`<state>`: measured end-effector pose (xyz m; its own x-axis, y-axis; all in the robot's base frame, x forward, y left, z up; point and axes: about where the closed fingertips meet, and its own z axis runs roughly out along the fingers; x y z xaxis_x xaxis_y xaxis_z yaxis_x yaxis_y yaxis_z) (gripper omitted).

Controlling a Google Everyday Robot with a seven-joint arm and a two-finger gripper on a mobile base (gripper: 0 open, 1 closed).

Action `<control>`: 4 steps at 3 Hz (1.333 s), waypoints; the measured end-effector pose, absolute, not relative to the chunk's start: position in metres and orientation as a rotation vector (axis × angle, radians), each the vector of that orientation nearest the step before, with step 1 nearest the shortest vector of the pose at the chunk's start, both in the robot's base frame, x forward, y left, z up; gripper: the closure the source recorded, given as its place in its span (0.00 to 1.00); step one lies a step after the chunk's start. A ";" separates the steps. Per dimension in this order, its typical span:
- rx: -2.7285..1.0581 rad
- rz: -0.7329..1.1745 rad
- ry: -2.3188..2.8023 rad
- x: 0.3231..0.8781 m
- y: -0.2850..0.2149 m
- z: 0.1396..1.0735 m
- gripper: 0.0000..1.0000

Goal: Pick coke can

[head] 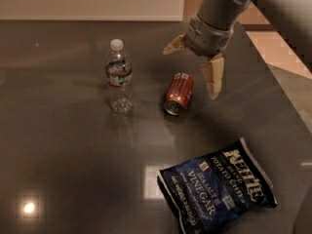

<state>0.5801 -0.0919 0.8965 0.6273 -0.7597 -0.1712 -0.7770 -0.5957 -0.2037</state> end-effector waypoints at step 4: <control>-2.957 -0.001 0.861 0.578 -0.079 0.850 0.16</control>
Offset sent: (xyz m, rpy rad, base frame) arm -0.0157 0.0100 -0.0423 -0.2403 0.0360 0.3316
